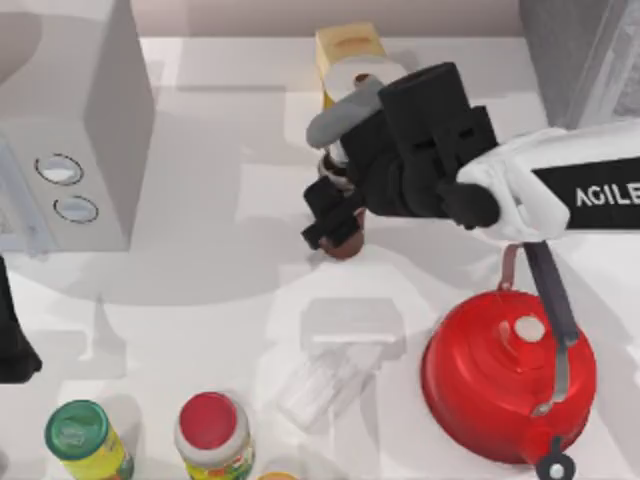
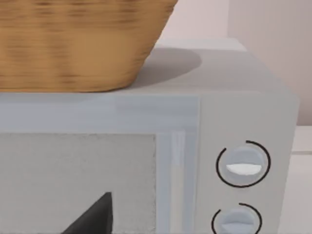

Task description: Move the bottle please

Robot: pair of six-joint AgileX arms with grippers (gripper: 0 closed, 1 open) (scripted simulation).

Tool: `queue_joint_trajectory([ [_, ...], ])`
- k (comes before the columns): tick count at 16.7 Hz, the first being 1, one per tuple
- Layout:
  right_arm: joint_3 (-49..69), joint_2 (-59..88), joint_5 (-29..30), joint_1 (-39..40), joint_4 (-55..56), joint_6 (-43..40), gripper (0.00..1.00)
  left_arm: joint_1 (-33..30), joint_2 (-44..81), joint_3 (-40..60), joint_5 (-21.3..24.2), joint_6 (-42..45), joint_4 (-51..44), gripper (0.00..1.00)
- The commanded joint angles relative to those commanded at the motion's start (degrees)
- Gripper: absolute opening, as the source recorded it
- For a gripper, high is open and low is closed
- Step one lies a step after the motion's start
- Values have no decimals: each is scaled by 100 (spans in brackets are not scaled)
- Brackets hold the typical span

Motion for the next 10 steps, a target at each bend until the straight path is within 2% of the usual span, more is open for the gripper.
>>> queue_joint_trajectory([
  [4,-579,-815,245,-779,-264,186,0,0,0,0,0,0,0,100],
  [10,-2220,-2790,707,-2357,-673,629,0,0,0,0,0,0,0,100],
])
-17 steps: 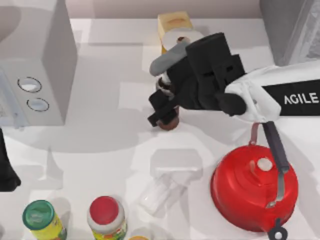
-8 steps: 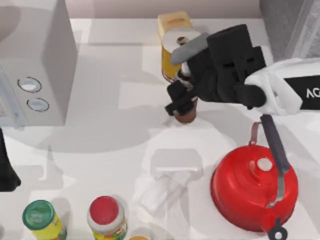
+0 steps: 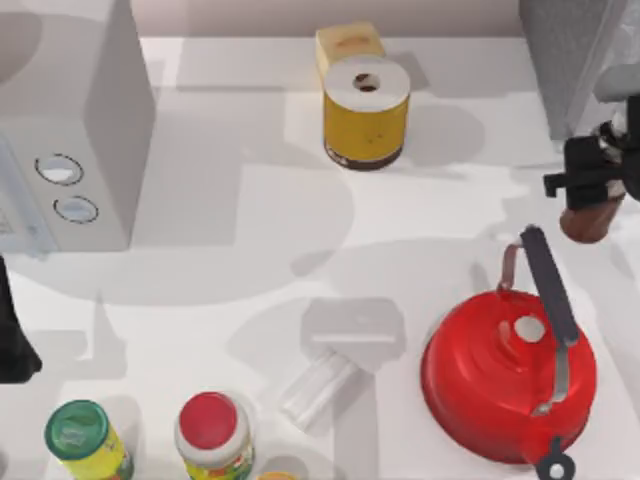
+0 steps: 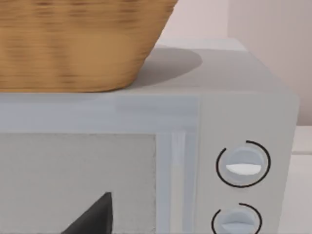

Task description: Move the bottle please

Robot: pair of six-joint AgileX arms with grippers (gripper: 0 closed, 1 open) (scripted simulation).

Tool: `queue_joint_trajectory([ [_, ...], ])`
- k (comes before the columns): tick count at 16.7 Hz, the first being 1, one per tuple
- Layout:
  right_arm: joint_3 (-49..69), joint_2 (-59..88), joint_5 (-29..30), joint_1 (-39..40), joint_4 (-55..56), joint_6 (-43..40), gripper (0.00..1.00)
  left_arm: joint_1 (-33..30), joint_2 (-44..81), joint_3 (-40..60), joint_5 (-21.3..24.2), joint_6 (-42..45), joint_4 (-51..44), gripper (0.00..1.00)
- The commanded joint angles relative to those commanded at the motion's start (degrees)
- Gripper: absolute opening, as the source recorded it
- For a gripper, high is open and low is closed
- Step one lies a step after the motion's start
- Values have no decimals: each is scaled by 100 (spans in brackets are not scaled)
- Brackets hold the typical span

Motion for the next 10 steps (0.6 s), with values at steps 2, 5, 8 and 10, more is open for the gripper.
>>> queue_joint_trajectory([
  [2,-337,-481,118,-428,-63,136,0,0,0,0,0,0,0,100],
  [5,-523,-762,203,-691,-88,240,0,0,0,0,0,0,0,100],
  [8,-509,-731,195,-668,-83,238,0,0,0,0,0,0,0,100],
  [10,-499,-643,208,-677,10,234,0,0,0,0,0,0,0,100],
])
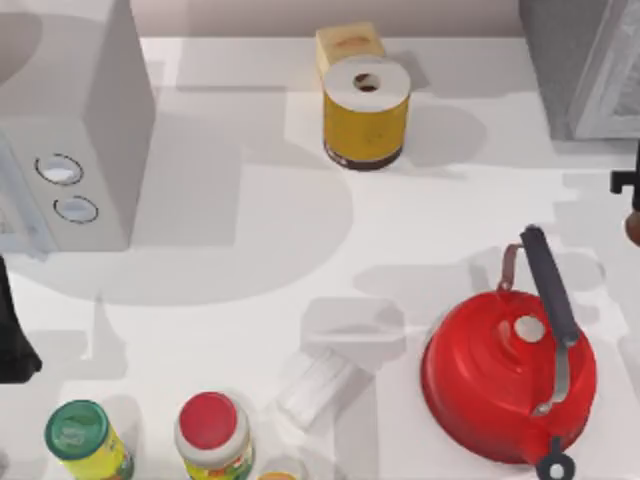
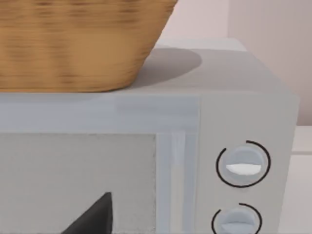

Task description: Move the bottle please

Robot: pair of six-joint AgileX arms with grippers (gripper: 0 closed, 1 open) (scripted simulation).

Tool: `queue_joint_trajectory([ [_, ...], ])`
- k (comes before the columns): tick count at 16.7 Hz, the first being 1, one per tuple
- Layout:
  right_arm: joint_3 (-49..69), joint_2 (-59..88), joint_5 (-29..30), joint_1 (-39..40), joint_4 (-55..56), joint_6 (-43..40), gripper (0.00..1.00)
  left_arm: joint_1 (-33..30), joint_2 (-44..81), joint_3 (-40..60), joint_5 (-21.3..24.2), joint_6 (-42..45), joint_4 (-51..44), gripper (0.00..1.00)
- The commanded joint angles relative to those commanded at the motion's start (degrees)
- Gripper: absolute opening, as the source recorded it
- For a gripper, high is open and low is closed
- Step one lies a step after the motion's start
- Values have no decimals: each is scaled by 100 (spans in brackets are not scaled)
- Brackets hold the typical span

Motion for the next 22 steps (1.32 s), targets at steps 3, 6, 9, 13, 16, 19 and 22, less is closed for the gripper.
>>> queue_joint_trajectory([
  [3,-11,427,-8,-11,457,10,0,0,0,0,0,0,0,100],
  [6,-40,774,-22,-14,806,14,0,0,0,0,0,0,0,100],
  [9,-80,1222,-22,-25,1313,11,0,0,0,0,0,0,0,100],
  [13,-97,1367,-8,-40,1462,4,0,0,0,0,0,0,0,100],
  [16,-97,1367,-8,-40,1462,4,15,0,0,0,0,0,0,100],
  [19,-97,1367,-8,-40,1462,4,38,0,0,0,0,0,0,100],
  [22,-97,1367,-8,-40,1462,4,60,0,0,0,0,0,0,100],
])
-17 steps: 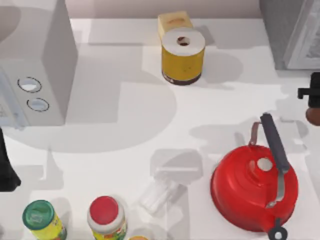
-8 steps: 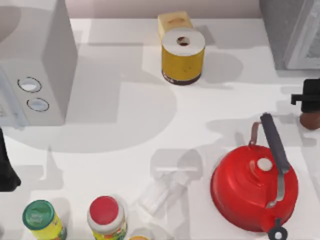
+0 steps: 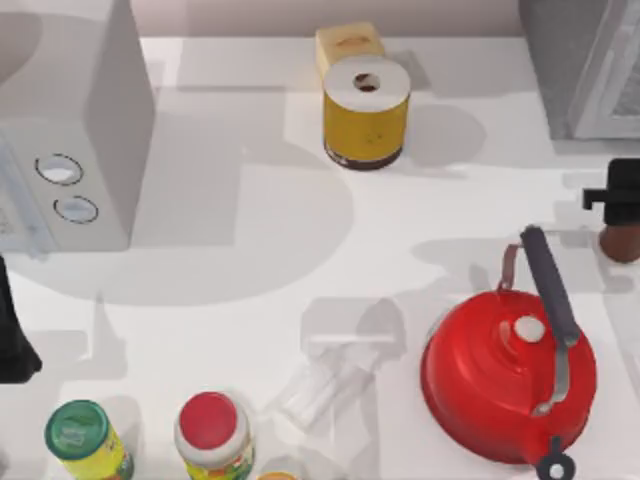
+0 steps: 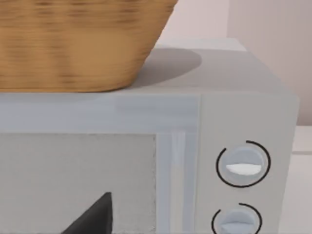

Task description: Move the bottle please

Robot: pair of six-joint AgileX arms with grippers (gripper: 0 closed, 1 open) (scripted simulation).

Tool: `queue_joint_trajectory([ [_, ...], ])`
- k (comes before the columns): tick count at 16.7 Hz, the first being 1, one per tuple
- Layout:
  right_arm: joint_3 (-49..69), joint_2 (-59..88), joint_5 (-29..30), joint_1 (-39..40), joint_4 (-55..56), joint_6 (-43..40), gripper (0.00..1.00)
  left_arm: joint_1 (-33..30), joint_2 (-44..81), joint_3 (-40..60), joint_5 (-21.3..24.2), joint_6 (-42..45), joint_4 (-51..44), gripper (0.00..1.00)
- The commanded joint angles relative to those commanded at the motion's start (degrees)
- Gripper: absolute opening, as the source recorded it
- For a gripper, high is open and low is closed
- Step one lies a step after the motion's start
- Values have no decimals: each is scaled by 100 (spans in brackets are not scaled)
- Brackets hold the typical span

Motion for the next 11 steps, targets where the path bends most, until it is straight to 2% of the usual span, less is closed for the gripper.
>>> queue_joint_trajectory([
  [5,0,0,0,0,0,0,98,0,0,0,0,0,0,100],
  [11,0,0,0,0,0,0,100,0,0,0,0,0,0,100],
])
